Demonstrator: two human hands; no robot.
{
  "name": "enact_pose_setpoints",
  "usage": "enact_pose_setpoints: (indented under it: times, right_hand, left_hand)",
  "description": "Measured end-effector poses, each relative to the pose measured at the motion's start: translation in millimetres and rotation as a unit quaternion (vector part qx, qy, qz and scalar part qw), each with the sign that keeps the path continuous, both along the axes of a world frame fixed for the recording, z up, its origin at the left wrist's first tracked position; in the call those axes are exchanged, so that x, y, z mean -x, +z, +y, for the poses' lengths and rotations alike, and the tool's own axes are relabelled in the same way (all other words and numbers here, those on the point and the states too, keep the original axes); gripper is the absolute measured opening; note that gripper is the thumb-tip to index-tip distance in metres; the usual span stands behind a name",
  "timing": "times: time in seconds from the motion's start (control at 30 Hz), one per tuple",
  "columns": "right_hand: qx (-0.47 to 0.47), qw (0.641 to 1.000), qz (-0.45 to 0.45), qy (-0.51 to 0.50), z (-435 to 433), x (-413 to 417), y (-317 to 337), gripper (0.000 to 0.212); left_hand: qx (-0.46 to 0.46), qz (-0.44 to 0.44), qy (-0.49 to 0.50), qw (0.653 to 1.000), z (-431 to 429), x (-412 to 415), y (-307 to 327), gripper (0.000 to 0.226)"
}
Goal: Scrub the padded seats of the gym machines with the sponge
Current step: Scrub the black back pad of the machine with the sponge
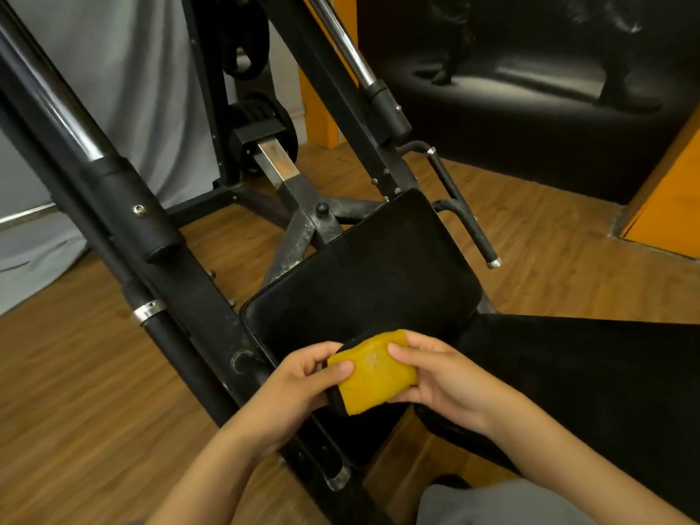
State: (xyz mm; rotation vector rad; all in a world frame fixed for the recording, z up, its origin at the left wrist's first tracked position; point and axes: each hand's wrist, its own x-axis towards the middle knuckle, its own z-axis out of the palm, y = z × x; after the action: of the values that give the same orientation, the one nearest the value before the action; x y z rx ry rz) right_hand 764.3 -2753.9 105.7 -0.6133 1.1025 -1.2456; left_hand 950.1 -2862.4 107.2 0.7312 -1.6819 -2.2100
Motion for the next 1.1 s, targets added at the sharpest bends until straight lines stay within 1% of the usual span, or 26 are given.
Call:
enact_pose_setpoints:
  times: [0.07, 0.1, 0.17, 0.23, 0.33, 0.47, 0.53, 0.6, 0.7, 0.77, 0.83, 0.87, 0.9, 0.93, 0.97, 1.03, 1.07, 1.1]
  right_hand:
    - [0.003, 0.995, -0.095, 0.025, 1.2, -4.9, -8.9, 0.042]
    - [0.008, 0.991, -0.128, 0.039, 1.2, -6.4, -12.3, 0.045]
    - [0.017, 0.985, -0.161, 0.062, 0.3, -7.9, -16.2, 0.049]
    - [0.013, 0.982, -0.174, 0.077, -1.6, -9.2, -21.0, 0.055]
    - [-0.007, 0.980, -0.186, 0.072, -4.8, -10.7, -33.5, 0.065]
    - [-0.003, 0.977, -0.211, 0.042, -8.5, -8.1, -47.1, 0.057]
    - [-0.007, 0.975, -0.220, 0.035, -8.2, -6.1, -51.7, 0.058]
    - [-0.020, 0.975, -0.220, 0.026, -7.2, -3.7, -58.9, 0.061]
    - [-0.038, 0.970, -0.240, 0.023, -4.9, -0.8, -69.4, 0.056]
    - [-0.049, 0.967, -0.248, 0.022, -4.8, 1.5, -76.1, 0.054]
    - [-0.065, 0.973, -0.221, 0.021, -6.2, -0.5, -81.0, 0.046]
    - [-0.077, 0.978, -0.196, 0.013, -8.4, -2.9, -83.5, 0.039]
    - [-0.087, 0.982, -0.169, -0.008, -11.0, -4.8, -85.7, 0.033]
    - [-0.093, 0.984, -0.149, -0.039, -15.1, -5.9, -88.7, 0.032]
    - [-0.094, 0.984, -0.133, -0.077, -20.7, -5.6, -92.3, 0.033]
    - [-0.091, 0.980, -0.088, -0.154, -34.7, -1.1, -97.1, 0.038]
    - [-0.093, 0.975, -0.056, -0.192, -42.4, 4.5, -99.3, 0.039]
    - [-0.100, 0.968, -0.022, -0.231, -50.2, 12.3, -100.9, 0.039]
  left_hand:
    - [-0.063, 0.041, -0.030, 0.997, 3.2, -3.8, -5.1, 0.038]
    - [-0.090, 0.061, -0.045, 0.993, 3.9, -5.3, -8.3, 0.040]
    - [-0.131, 0.094, -0.062, 0.985, 1.3, -8.7, -16.4, 0.048]
    - [-0.140, 0.105, -0.072, 0.982, -3.8, -10.0, -23.9, 0.055]
    - [-0.099, 0.086, -0.075, 0.989, -11.9, -3.0, -31.5, 0.051]
    - [0.032, 0.024, -0.060, 0.997, -19.7, 15.5, -37.8, 0.041]
    - [0.053, 0.006, -0.062, 0.997, -21.7, 21.3, -46.1, 0.046]
    - [0.056, -0.013, -0.058, 0.997, -22.0, 25.3, -56.5, 0.048]
    - [0.059, -0.040, -0.039, 0.997, -22.8, 29.1, -69.9, 0.052]
    - [0.097, -0.062, -0.036, 0.993, -25.4, 29.7, -74.9, 0.057]
    - [0.155, -0.088, -0.042, 0.983, -29.5, 27.7, -78.3, 0.050]
    - [0.207, -0.104, -0.036, 0.972, -31.8, 25.6, -79.6, 0.045]
    - [0.280, -0.119, -0.016, 0.952, -34.4, 23.4, -80.7, 0.041]
    - [0.365, -0.133, 0.019, 0.921, -37.3, 20.7, -81.9, 0.036]
    - [0.446, -0.146, 0.062, 0.881, -40.0, 17.4, -81.5, 0.033]
    - [0.574, -0.180, 0.157, 0.784, -46.5, 11.1, -79.6, 0.023]
    - [0.615, -0.201, 0.198, 0.737, -50.2, 8.7, -79.3, 0.018]
    - [0.629, -0.222, 0.237, 0.706, -53.9, 6.8, -79.9, 0.016]
